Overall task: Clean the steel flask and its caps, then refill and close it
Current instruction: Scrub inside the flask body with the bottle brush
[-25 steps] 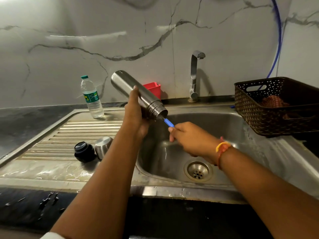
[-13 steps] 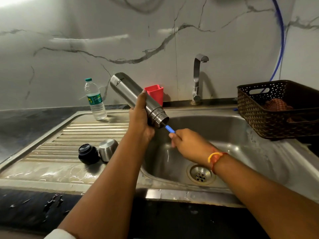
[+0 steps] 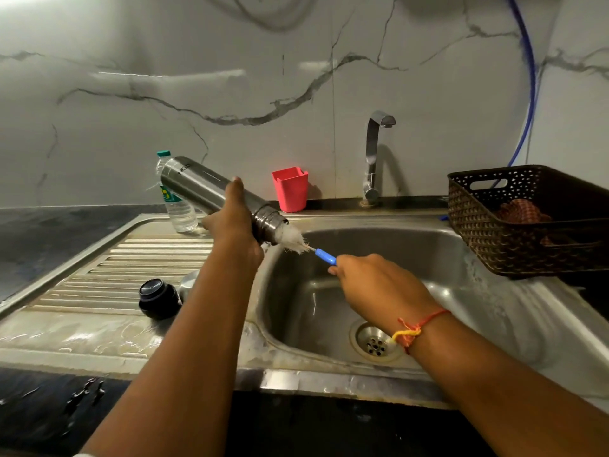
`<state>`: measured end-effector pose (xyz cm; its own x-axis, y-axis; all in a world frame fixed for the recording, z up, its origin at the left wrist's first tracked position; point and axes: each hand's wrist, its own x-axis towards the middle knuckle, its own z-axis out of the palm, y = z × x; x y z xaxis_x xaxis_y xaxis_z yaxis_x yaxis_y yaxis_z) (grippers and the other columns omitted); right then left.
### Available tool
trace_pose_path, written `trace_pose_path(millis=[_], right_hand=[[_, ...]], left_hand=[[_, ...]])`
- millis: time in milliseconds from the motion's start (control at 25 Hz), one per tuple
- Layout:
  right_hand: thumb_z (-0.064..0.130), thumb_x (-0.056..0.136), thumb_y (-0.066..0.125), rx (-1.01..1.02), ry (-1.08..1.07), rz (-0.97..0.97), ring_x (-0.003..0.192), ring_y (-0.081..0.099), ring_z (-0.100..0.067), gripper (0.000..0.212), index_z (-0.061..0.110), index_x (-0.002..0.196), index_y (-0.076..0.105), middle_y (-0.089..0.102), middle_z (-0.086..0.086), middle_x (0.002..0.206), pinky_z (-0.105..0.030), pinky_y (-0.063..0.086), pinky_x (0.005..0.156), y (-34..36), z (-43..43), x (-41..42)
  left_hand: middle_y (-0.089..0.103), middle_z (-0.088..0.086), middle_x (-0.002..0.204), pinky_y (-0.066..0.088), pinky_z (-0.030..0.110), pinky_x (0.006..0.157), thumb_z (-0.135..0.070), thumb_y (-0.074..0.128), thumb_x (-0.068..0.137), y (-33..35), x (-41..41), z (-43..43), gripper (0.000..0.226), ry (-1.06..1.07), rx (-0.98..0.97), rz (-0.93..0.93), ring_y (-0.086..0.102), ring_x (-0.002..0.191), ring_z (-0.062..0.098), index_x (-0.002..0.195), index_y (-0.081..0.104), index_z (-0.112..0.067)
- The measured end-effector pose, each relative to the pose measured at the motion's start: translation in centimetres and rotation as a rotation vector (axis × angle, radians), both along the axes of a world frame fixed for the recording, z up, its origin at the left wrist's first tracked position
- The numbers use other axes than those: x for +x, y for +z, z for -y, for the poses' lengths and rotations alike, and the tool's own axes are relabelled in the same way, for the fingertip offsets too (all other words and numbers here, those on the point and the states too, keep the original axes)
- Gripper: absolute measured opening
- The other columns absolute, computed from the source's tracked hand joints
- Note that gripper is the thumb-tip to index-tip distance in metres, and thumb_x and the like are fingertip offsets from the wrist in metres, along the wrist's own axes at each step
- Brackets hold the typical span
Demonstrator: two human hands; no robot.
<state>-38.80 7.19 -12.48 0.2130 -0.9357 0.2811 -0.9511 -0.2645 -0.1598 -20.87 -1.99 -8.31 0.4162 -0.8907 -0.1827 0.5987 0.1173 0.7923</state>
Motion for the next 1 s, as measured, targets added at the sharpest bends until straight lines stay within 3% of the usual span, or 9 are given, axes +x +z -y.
trace_pose_path(millis=[120,200,400,560,640,720,800,920,1000], right_hand=[[0.042,0.105,0.032,0.039,-0.013,0.085,0.064,0.048,-0.022,0.033,0.021,0.107,0.057,0.054,-0.002,0.078,-0.033,0.036,0.058,0.1,0.4,0.6],[0.042,0.104,0.036,0.145,0.023,0.256,0.068,0.053,-0.023,0.031,0.023,0.091,0.056,0.054,-0.002,0.076,-0.032,0.037,0.06,0.4,0.7,0.9],[0.038,0.104,0.04,0.767,0.268,1.232,0.041,0.021,-0.008,0.034,0.017,0.082,0.053,0.028,0.005,0.054,-0.018,0.018,0.038,2.0,-0.4,-1.1],[0.041,0.103,0.039,1.164,0.397,1.477,0.039,0.015,-0.002,0.034,0.019,0.08,0.05,0.02,0.008,0.055,-0.013,0.011,0.036,1.9,-0.7,-0.2],[0.041,0.104,0.038,1.003,0.29,1.309,0.039,0.018,-0.005,0.035,0.019,0.081,0.05,0.025,0.007,0.055,-0.015,0.013,0.038,1.6,-0.5,0.8],[0.041,0.104,0.039,0.564,0.154,0.779,0.043,0.037,-0.012,0.036,0.02,0.078,0.053,0.042,0.002,0.058,-0.022,0.028,0.042,1.5,-0.4,0.9],[0.042,0.103,0.039,0.273,0.086,0.345,0.06,0.051,-0.018,0.035,0.023,0.077,0.052,0.056,-0.002,0.07,-0.032,0.038,0.054,1.3,-0.3,0.5],[0.043,0.104,0.037,0.163,0.018,0.183,0.064,0.048,-0.022,0.033,0.02,0.102,0.061,0.056,-0.004,0.078,-0.033,0.036,0.058,1.0,-0.3,0.5],[0.042,0.104,0.036,0.113,0.005,0.148,0.069,0.05,-0.027,0.035,0.019,0.115,0.06,0.057,-0.006,0.081,-0.033,0.037,0.061,0.9,-0.3,0.7]], left_hand=[[0.065,0.018,0.116,0.063,0.051,0.078,-0.041,0.08,0.085,-1.0,-1.8,-0.9,0.071,-0.121,0.013,0.097,0.074,0.089,0.031,0.135,0.039,-0.012],[0.065,0.021,0.121,0.063,0.049,0.079,-0.043,0.079,0.085,-1.2,-2.5,-1.2,0.07,-0.22,-0.034,0.098,0.074,0.094,0.032,0.134,0.042,-0.01],[0.061,0.019,0.125,0.056,0.046,0.096,-0.046,0.063,0.09,-0.8,-1.6,-1.9,0.07,-0.551,-0.363,-0.159,0.065,0.11,0.033,0.144,0.046,-0.004],[0.063,0.018,0.123,0.046,0.039,0.112,-0.052,0.07,0.083,-1.2,-2.2,-2.0,0.079,-0.7,-0.403,-0.277,0.063,0.116,0.029,0.138,0.049,0.002],[0.068,0.015,0.107,0.06,0.037,0.091,-0.049,0.079,0.077,-0.8,-2.1,-1.4,0.082,-0.607,-0.338,-0.228,0.07,0.095,0.025,0.137,0.049,-0.001],[0.068,0.016,0.103,0.062,0.04,0.072,-0.048,0.084,0.076,-0.3,-0.9,-0.5,0.082,-0.43,-0.206,-0.143,0.073,0.08,0.026,0.136,0.05,-0.003],[0.07,0.015,0.1,0.063,0.043,0.068,-0.048,0.082,0.08,-0.3,0.6,0.4,0.07,-0.281,-0.117,-0.195,0.075,0.073,0.028,0.127,0.056,-0.003],[0.072,0.014,0.107,0.061,0.049,0.085,-0.048,0.081,0.081,-1.3,-0.9,0.0,0.066,-0.268,-0.035,-0.146,0.074,0.088,0.029,0.125,0.06,-0.004],[0.071,0.012,0.1,0.061,0.045,0.085,-0.044,0.081,0.083,-1.4,-1.8,-0.4,0.057,-0.274,-0.019,-0.044,0.071,0.082,0.026,0.12,0.06,-0.006]])
